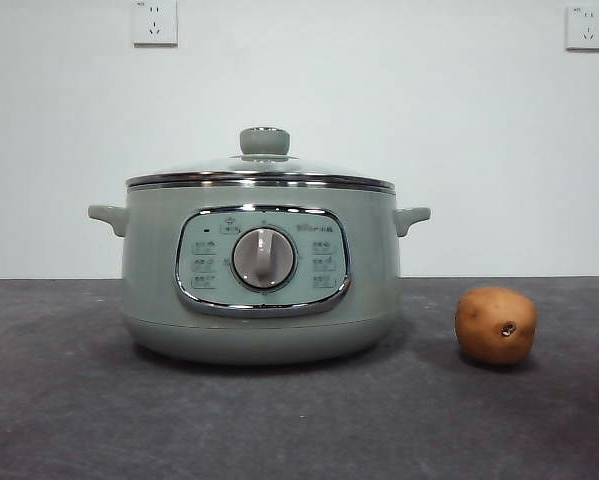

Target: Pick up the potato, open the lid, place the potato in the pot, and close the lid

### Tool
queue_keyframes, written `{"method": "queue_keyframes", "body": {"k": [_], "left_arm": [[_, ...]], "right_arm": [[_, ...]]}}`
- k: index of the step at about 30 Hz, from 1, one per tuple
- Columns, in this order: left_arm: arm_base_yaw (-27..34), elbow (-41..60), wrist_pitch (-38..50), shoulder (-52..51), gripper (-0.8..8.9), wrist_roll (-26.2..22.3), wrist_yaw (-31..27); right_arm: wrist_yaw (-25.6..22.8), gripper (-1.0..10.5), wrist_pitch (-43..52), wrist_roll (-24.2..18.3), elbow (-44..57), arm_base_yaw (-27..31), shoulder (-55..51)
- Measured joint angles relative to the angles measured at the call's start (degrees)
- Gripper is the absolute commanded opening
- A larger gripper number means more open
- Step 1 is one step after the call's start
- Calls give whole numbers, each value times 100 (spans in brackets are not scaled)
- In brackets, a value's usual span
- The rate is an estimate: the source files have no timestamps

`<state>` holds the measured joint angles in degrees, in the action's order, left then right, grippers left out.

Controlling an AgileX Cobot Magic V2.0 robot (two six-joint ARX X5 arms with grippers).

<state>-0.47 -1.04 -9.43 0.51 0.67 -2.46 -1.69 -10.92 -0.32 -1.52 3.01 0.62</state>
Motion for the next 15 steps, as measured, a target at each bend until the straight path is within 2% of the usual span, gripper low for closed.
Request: {"method": "queue_keyframes", "body": {"k": [4,10,15], "left_arm": [[0,0,0,0,-2,0,2],[0,0,0,0,-2,0,0],[0,0,17,0,-3,0,2]], "right_arm": [[20,2,0,181,0,0,0],[63,0,0,1019,0,0,0],[116,-8,13,1414,0,0,0]]}}
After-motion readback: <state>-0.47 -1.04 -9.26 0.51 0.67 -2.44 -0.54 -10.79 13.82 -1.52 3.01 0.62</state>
